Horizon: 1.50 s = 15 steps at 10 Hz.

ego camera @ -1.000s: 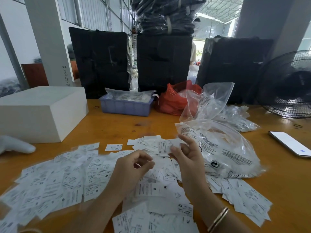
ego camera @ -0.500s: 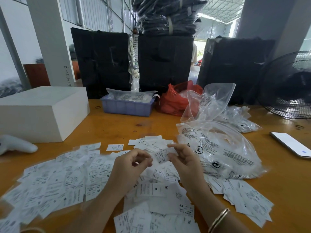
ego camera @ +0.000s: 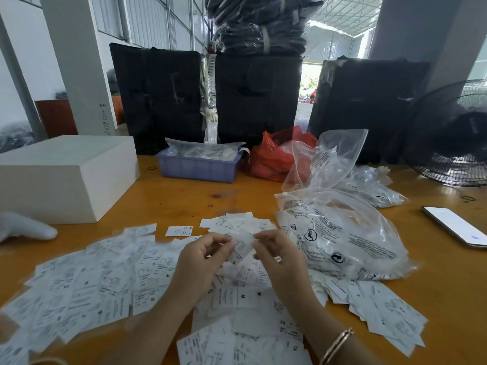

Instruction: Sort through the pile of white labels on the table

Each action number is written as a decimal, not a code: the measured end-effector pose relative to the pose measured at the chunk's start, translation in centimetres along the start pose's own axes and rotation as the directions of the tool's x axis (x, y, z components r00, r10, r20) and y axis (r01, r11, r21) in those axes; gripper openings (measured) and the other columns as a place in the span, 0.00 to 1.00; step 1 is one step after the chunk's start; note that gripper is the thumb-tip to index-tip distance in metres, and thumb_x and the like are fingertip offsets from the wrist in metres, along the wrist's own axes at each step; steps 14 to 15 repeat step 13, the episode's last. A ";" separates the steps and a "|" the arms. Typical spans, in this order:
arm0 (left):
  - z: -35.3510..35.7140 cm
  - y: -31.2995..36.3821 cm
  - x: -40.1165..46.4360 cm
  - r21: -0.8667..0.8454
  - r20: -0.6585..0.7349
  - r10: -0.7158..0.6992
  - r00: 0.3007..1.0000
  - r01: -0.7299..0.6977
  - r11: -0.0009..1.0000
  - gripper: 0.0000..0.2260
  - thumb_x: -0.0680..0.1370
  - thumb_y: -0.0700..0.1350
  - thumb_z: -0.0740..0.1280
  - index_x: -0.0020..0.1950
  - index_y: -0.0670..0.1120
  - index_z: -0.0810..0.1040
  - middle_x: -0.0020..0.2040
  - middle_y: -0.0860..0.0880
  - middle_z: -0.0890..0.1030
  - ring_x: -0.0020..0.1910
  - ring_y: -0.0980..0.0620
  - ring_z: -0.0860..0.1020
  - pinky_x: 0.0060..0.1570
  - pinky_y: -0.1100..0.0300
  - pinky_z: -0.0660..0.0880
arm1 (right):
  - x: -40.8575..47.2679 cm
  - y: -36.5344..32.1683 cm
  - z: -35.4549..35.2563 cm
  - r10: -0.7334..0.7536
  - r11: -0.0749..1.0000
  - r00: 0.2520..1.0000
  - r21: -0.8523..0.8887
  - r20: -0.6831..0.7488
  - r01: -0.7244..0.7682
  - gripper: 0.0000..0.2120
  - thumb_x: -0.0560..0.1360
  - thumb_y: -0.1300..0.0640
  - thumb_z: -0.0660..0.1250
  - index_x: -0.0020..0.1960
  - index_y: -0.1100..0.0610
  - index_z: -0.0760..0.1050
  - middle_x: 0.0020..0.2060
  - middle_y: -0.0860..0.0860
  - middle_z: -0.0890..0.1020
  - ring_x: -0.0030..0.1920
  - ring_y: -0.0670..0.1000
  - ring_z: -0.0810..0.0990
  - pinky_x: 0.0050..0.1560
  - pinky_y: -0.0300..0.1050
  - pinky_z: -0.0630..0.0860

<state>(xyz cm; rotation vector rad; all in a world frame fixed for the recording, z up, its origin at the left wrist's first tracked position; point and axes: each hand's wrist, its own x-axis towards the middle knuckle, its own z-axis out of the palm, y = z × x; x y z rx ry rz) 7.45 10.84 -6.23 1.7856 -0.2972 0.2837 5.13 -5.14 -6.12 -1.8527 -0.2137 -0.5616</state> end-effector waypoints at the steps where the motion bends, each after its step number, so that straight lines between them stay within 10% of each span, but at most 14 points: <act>1: 0.0 -0.1 -0.1 0.012 0.007 0.008 1.000 -0.008 1.000 0.03 0.75 0.47 0.69 0.46 0.55 0.80 0.42 0.61 0.83 0.42 0.62 0.81 0.36 0.71 0.75 | -0.2 -0.2 0.2 -0.033 0.997 0.996 -0.073 0.087 0.039 0.10 0.75 0.58 0.68 0.43 0.42 0.76 0.38 0.35 0.81 0.42 0.40 0.81 0.41 0.32 0.75; 3: -0.1 0.1 -0.1 -0.011 0.029 0.033 0.999 -0.033 0.999 0.03 0.74 0.44 0.70 0.46 0.52 0.81 0.44 0.60 0.84 0.43 0.63 0.81 0.39 0.72 0.75 | -0.3 0.0 0.5 -0.025 0.996 0.977 -0.077 0.211 0.042 0.04 0.75 0.57 0.68 0.45 0.50 0.81 0.41 0.43 0.83 0.43 0.40 0.79 0.45 0.31 0.72; 7: -0.6 0.0 0.1 0.145 -0.069 0.020 0.997 -0.010 0.989 0.09 0.75 0.41 0.70 0.45 0.57 0.79 0.39 0.56 0.82 0.41 0.64 0.79 0.37 0.72 0.75 | 0.3 0.9 0.5 0.163 0.978 0.987 0.133 0.007 -0.162 0.12 0.75 0.65 0.67 0.49 0.48 0.75 0.36 0.47 0.82 0.38 0.44 0.82 0.40 0.36 0.77; 10: -4.2 -1.7 1.4 0.615 -0.312 0.137 0.940 0.090 0.783 0.06 0.74 0.37 0.71 0.47 0.46 0.81 0.41 0.50 0.82 0.36 0.57 0.75 0.30 0.70 0.66 | 0.5 1.8 -0.1 0.118 0.960 0.993 -0.252 -0.029 -0.121 0.17 0.77 0.62 0.64 0.42 0.39 0.71 0.39 0.42 0.79 0.43 0.34 0.75 0.40 0.28 0.73; 12: -4.6 -1.9 1.3 0.836 -0.290 0.148 0.946 0.175 0.520 0.08 0.74 0.41 0.71 0.51 0.51 0.81 0.47 0.52 0.82 0.46 0.51 0.77 0.44 0.57 0.70 | 0.5 2.3 -0.6 0.108 0.871 0.994 -0.483 0.011 -0.089 0.10 0.78 0.62 0.62 0.53 0.49 0.77 0.43 0.40 0.76 0.33 0.41 0.72 0.32 0.33 0.68; 15: -4.1 -0.6 0.8 0.806 -0.218 0.323 0.921 -0.017 0.592 0.07 0.74 0.38 0.69 0.50 0.45 0.82 0.46 0.48 0.82 0.44 0.49 0.78 0.44 0.56 0.70 | 0.8 1.7 -1.4 0.109 0.838 0.993 -0.541 0.036 -0.072 0.10 0.79 0.60 0.61 0.56 0.51 0.77 0.45 0.43 0.77 0.33 0.39 0.71 0.34 0.30 0.67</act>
